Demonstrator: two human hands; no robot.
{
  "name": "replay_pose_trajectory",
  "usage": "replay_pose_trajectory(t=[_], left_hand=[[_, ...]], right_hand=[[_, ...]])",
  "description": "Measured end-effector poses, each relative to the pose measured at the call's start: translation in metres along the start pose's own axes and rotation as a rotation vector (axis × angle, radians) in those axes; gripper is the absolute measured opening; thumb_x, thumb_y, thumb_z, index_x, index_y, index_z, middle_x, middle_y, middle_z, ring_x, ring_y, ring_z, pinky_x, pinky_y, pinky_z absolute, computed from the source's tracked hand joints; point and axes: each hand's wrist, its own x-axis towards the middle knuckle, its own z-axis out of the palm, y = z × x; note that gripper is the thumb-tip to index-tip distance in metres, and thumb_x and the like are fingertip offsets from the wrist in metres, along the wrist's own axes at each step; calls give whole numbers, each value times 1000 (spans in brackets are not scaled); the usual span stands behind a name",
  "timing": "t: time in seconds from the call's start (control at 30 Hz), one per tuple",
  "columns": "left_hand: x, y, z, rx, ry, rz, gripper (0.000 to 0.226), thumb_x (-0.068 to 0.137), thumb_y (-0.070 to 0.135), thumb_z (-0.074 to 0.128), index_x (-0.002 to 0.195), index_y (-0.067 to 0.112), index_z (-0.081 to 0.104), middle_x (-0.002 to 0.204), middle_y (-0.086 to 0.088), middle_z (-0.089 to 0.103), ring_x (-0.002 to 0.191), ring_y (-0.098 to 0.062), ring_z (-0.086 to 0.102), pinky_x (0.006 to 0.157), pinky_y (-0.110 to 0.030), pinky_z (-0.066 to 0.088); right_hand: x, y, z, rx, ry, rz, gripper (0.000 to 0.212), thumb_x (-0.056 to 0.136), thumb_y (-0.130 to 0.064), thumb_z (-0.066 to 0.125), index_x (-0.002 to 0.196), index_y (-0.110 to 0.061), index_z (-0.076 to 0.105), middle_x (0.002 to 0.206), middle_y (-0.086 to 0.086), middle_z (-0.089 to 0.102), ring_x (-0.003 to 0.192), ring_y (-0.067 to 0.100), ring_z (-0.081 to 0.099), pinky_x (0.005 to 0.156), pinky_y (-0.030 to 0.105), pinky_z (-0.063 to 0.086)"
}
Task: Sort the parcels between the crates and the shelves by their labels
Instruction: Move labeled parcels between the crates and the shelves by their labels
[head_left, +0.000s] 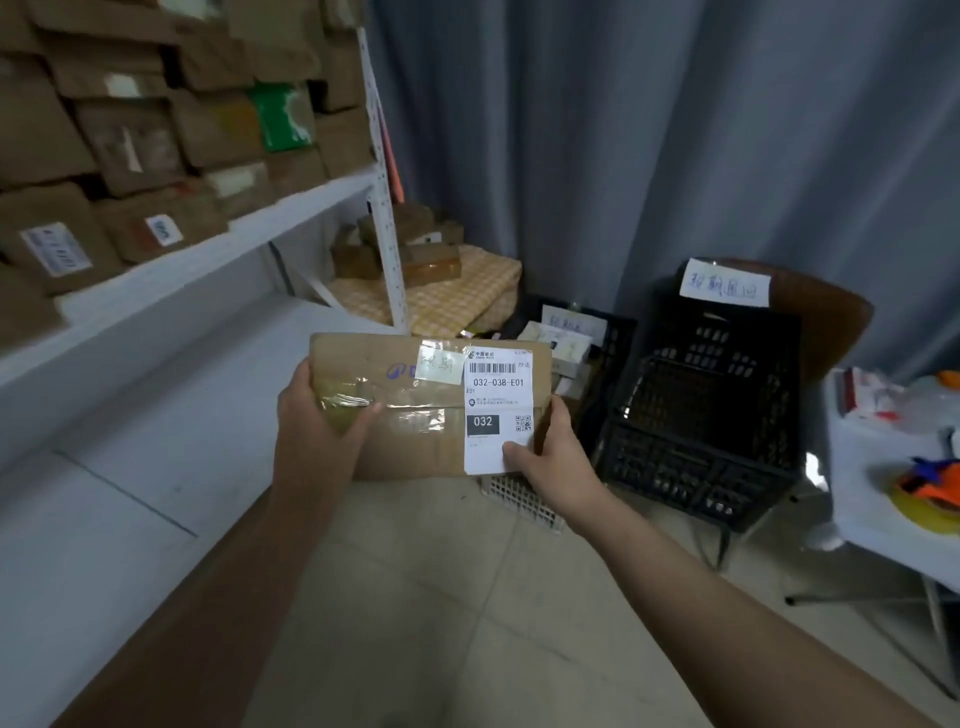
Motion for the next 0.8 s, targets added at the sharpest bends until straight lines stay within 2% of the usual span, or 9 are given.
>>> replay_pose_trajectory(t=[0.13,0.3,0.4,0.5,0.57,0.63,0.67,0.73,0.8], left_hand=[[33,-14,56,17,-118,0,74,76,28,77,138,13,41,130,-8,51,120,-21,46,95,-31,39],[94,-28,119,-14,-211,-2,65,82,23,71,139,12,41,133,-6,50,118,-16,47,93,-25,36],[141,-43,148,-55,-297,0,56,89,26,62,139,14,41,134,-1,52,121,-17,50,102,-34,40],[185,-62,173,-35,-394,-44,59,94,35,52,147,21,30,146,0,42,131,-20,42,107,-46,37],[209,-67,191,-43,-442,-60,61,95,38,50,148,23,24,147,6,37,130,-15,41,104,-39,39],[229,-65,211,-81,-484,-64,62,93,36,55,146,23,25,135,14,38,119,-8,43,89,-24,40],[239,-65,222,-90,-502,-61,63,91,34,59,144,19,27,130,13,40,115,-8,44,84,-22,41],[262,-64,246,-85,-538,-75,64,85,34,67,138,12,37,132,0,45,115,-16,50,89,-32,47],[284,-61,273,-82,-596,-97,66,82,41,69,135,13,42,132,-8,47,117,-22,51,96,-44,47]], right_hand=[[35,25,-15,4,76,111,55,85,3,59,128,-20,35,117,-1,61,102,11,60,82,28,53],[105,43,-26,-2,150,176,54,84,1,62,127,-19,36,115,-2,61,103,14,59,73,18,48],[151,44,-29,37,214,214,67,84,-3,64,140,-17,31,113,-7,60,106,15,59,89,32,51],[190,45,-30,145,264,231,71,85,-4,67,144,-19,30,113,-14,61,104,7,60,87,28,54],[213,46,-33,231,284,229,71,86,-5,68,144,-22,30,120,-9,61,109,9,61,89,29,54],[235,45,-39,284,304,235,71,87,-6,68,144,-24,30,124,-6,61,114,15,60,96,38,51],[246,45,-44,294,321,236,71,87,-5,67,144,-25,30,125,-6,60,116,16,59,97,40,50],[270,43,-57,270,366,232,70,88,-3,65,144,-26,30,126,-7,57,119,17,55,99,40,49],[294,41,-74,180,426,225,68,89,-10,65,145,-24,29,129,-6,54,119,15,52,97,34,49]])
